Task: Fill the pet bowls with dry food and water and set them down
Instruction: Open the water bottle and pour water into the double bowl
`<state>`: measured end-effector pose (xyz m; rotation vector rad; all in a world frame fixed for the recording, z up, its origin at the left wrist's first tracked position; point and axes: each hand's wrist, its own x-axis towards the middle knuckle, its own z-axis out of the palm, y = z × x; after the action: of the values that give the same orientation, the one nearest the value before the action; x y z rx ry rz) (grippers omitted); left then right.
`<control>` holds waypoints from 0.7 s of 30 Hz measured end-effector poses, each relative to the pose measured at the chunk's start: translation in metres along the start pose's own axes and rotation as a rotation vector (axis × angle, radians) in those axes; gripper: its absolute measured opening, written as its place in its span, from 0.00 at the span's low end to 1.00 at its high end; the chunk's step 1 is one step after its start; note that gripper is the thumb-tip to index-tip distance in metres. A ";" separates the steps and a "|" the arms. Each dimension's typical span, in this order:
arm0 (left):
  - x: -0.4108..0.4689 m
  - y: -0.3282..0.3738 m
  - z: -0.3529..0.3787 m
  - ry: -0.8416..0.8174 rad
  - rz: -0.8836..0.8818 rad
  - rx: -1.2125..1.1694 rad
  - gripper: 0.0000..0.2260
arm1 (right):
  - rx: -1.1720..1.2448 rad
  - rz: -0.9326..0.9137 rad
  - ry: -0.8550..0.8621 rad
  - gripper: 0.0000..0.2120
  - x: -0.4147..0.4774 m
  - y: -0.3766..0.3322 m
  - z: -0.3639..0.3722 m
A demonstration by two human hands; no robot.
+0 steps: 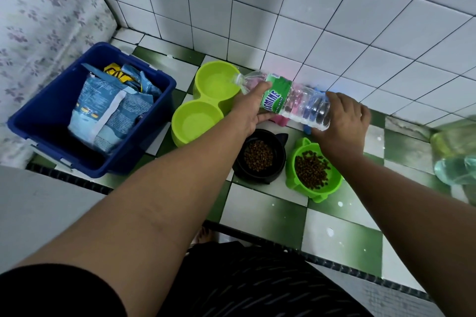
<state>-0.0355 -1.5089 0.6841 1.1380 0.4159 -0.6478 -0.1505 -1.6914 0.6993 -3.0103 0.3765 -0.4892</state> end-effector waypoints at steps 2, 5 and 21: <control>0.000 0.000 0.000 0.000 0.002 -0.004 0.18 | -0.001 0.000 -0.005 0.40 0.001 0.000 -0.002; 0.001 0.001 0.001 0.001 -0.001 -0.001 0.17 | -0.006 0.002 -0.013 0.40 0.003 0.000 -0.004; 0.000 -0.002 -0.001 -0.014 -0.013 0.009 0.10 | -0.032 -0.011 -0.015 0.41 0.000 -0.001 -0.010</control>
<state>-0.0364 -1.5082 0.6820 1.1397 0.4084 -0.6692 -0.1531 -1.6908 0.7090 -3.0466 0.3698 -0.4658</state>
